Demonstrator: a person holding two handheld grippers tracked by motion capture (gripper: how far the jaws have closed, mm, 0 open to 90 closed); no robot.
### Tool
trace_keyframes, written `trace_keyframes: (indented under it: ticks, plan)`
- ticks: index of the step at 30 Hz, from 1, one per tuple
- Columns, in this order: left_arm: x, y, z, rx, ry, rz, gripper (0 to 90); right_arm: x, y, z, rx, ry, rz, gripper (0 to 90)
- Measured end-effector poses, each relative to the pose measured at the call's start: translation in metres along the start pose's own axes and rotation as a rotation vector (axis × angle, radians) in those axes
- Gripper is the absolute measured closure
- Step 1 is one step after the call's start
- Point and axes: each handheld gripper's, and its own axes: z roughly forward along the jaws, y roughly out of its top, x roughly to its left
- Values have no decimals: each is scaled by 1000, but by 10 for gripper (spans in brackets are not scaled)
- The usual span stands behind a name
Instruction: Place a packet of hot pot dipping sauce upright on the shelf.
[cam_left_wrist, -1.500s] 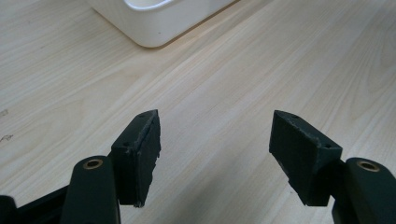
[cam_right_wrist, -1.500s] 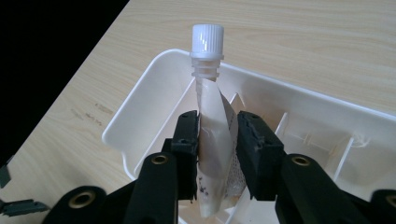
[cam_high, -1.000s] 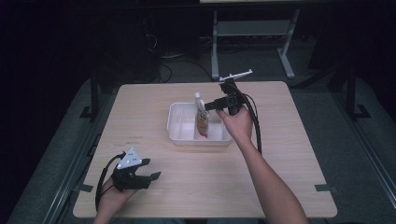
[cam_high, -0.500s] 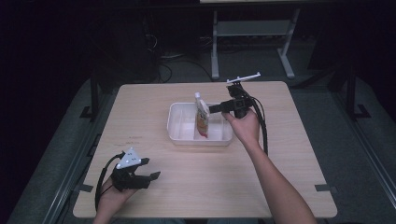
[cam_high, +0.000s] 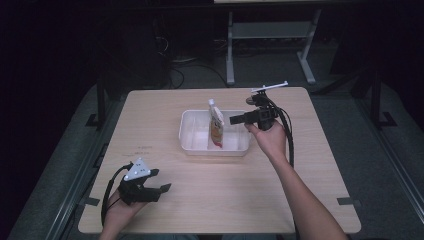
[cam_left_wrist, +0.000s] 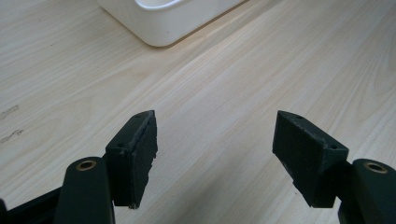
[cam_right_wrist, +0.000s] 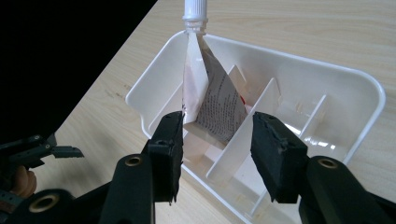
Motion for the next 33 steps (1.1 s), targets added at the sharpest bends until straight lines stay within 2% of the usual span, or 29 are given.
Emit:
trace_keyframes:
  ticks: [8, 19, 33]
  plan:
    - [1, 0, -1, -3, 5, -6, 298, -4, -8, -6, 4, 5, -8, 508]
    - [1, 0, -1, -1, 8, -8, 293, -19, -26, -13, 18, 20, 17, 482]
    - [1, 0, -1, 2, 11, -6, 289, -29, -45, -22, 31, 25, 16, 468]
